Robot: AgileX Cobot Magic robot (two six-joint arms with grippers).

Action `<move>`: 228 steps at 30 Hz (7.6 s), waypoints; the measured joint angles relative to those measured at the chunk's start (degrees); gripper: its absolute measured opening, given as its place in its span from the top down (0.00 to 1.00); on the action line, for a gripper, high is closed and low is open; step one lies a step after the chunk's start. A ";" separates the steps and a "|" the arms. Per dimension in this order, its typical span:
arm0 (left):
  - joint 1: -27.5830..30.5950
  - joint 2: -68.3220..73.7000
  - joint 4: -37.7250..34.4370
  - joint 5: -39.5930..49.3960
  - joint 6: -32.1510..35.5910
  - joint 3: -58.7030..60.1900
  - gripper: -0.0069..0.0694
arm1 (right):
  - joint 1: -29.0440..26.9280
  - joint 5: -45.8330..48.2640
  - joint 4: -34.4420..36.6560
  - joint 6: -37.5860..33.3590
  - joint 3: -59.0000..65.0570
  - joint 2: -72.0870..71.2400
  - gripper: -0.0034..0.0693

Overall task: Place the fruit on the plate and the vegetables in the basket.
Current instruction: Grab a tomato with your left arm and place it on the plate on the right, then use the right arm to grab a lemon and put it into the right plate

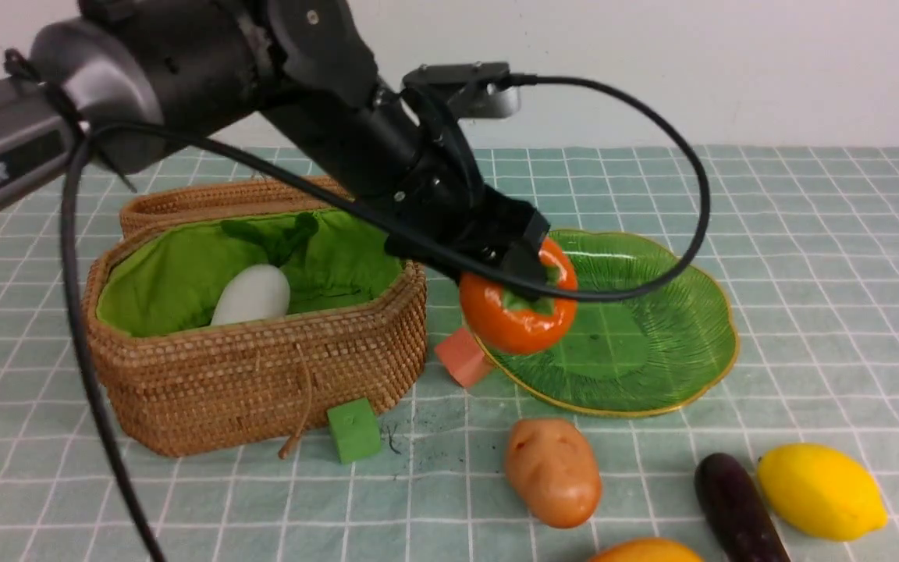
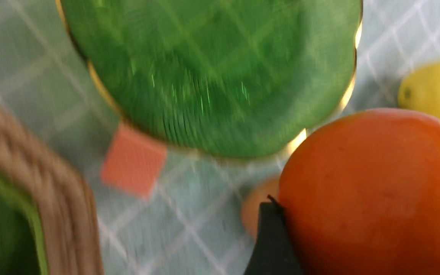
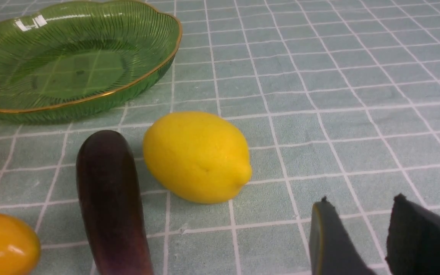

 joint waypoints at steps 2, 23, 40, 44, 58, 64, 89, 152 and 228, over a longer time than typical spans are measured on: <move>0.00 4.68 0.00 -1.45 0.06 -4.47 0.28 | 0.00 0.00 0.00 0.00 0.00 0.00 0.62; -3.06 22.58 6.59 -4.04 -6.98 -18.94 0.06 | 0.00 0.00 0.00 0.00 0.00 0.00 0.62; -1.24 -11.92 26.90 15.70 -14.07 -14.37 0.39 | 0.00 0.00 0.00 0.00 0.00 0.00 0.62; -1.18 -26.34 32.06 15.75 -21.23 -4.22 0.60 | 0.00 0.00 0.00 0.00 0.00 0.00 0.62; -1.18 -84.40 32.08 2.84 -34.08 60.28 0.93 | 0.00 0.00 0.00 0.00 0.00 0.00 0.62; -1.18 -100.24 28.13 3.14 -34.46 73.41 0.93 | 0.00 0.00 0.00 0.00 0.00 0.00 0.62; 0.63 -102.38 30.19 -18.24 -33.20 74.72 0.93 | 0.00 0.00 0.00 0.00 0.00 0.00 0.62; 29.42 -110.95 30.31 -31.25 -25.42 105.50 0.89 | 0.00 -2.00 -0.07 17.55 -34.12 14.95 0.62; 29.42 -110.95 30.37 -31.25 -25.42 105.50 0.87 | 15.45 10.38 16.04 -9.90 -81.60 111.03 0.10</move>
